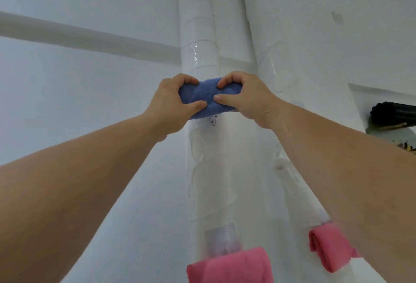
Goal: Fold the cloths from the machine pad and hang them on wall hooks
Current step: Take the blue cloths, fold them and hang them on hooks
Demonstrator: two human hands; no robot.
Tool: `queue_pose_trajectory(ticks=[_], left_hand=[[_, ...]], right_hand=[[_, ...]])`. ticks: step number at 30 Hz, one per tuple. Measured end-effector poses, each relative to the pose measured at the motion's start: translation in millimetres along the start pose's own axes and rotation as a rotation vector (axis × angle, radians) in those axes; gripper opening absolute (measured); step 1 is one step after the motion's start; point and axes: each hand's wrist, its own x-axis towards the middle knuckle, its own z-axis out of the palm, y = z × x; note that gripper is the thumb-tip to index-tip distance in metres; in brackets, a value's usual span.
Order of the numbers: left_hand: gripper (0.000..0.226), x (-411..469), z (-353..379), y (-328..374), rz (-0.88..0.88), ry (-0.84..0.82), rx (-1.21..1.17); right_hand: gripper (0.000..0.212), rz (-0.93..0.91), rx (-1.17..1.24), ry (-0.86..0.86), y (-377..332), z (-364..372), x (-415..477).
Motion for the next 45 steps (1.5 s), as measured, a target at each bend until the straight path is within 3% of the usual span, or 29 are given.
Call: queue_pose_trajectory(ticks=[11, 18, 20, 23, 26, 32, 38, 45], left_hand=[[0.048, 9, 28, -32, -0.047, 0.022, -0.077], [0.041, -6, 32, -36, -0.029, -0.007, -0.051], [0.032, -10, 35, -38, 0.06, 0.034, 0.172], [0.031, -10, 39, -35, 0.277, 0.143, 0.794], [0.041, -3, 43, -27, 0.287, 0.056, 0.928], [0.058, -13, 58, -51, 0.159, 0.01, 0.663], [0.07, -10, 68, -67, 0.202, 0.061, 0.567], [0.067, -9, 69, -73, 0.236, 0.078, 0.558]], right_hand=[[0.023, 0.044, 0.147, 0.049, 55, 15, 1], [0.019, 0.101, 0.255, -0.045, 66, 13, -16], [0.017, 0.062, 0.068, 0.004, 66, 17, -19], [0.026, -0.063, -0.539, 0.113, 71, 25, -16], [0.039, -0.256, -0.775, 0.232, 72, 32, -15], [0.058, -0.23, -0.443, 0.084, 86, 39, -16], [0.057, -0.255, -0.222, 0.13, 102, 53, -14], [0.055, -0.284, -0.22, 0.176, 107, 58, -13]])
